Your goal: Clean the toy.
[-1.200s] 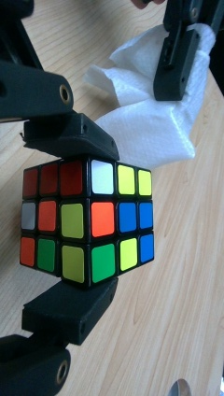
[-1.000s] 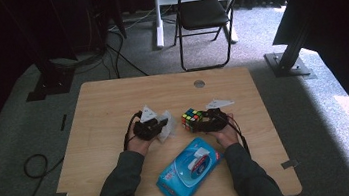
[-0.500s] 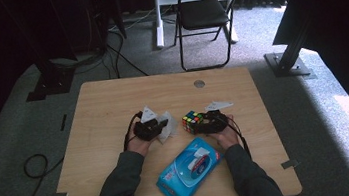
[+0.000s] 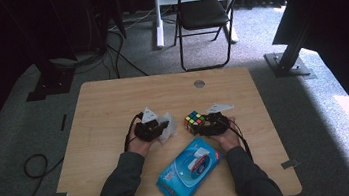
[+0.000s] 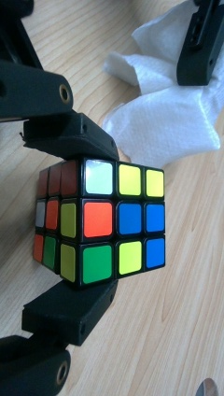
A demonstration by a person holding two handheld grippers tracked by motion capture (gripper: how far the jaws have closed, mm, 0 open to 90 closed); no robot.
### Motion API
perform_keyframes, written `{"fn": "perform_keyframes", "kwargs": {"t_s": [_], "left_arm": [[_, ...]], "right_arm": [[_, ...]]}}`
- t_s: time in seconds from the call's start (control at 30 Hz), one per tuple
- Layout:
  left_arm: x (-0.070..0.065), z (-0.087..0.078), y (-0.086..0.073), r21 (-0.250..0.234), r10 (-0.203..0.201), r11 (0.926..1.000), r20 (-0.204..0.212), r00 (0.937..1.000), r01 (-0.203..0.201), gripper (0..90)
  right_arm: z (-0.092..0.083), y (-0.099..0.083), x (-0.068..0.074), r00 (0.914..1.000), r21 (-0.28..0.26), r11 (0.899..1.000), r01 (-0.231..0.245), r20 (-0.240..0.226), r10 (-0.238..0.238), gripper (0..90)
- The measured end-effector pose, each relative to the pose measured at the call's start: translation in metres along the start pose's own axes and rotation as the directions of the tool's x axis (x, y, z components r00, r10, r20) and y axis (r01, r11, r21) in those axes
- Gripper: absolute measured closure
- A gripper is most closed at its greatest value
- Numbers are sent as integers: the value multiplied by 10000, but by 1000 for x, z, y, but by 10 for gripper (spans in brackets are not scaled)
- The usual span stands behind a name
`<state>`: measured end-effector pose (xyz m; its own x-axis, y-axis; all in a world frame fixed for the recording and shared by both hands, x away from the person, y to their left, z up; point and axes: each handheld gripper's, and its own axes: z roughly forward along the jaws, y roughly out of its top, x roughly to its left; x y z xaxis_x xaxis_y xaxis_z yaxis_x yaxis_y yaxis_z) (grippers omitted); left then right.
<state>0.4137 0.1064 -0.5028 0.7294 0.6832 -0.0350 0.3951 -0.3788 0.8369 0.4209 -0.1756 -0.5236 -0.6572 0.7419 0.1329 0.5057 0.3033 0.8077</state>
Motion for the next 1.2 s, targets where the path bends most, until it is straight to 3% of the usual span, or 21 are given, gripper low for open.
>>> {"fn": "perform_keyframes", "kwargs": {"t_s": [0.23, 0.5, 0.73, 1.03, 1.2], "left_arm": [[1, 1, -4, 150, -88, 9998, 10, 10000, 88, 805], [3, 0, -6, 338, -221, 9992, -82, 9997, 223, 709], [8, -2, -14, 958, -150, 9952, -668, 9977, 214, 601], [22, -13, -26, 1045, -675, 9912, -1295, 9893, 813, 476], [30, -19, -30, 1038, -947, 9882, -1638, 9819, 1126, 475]], "right_arm": [[0, 0, 1, 9999, 112, 9998, 137, 86, -138, 308], [-12, 4, 0, 9998, -446, 9990, 12, 176, -4, 271], [-27, 7, -2, 9996, -889, 9960, 45, 297, -18, 272], [-38, 2, -8, 9992, -1117, 9937, -99, 371, 142, 274], [-40, -4, -11, 9987, -1084, 9939, -194, 442, 243, 275]]}}
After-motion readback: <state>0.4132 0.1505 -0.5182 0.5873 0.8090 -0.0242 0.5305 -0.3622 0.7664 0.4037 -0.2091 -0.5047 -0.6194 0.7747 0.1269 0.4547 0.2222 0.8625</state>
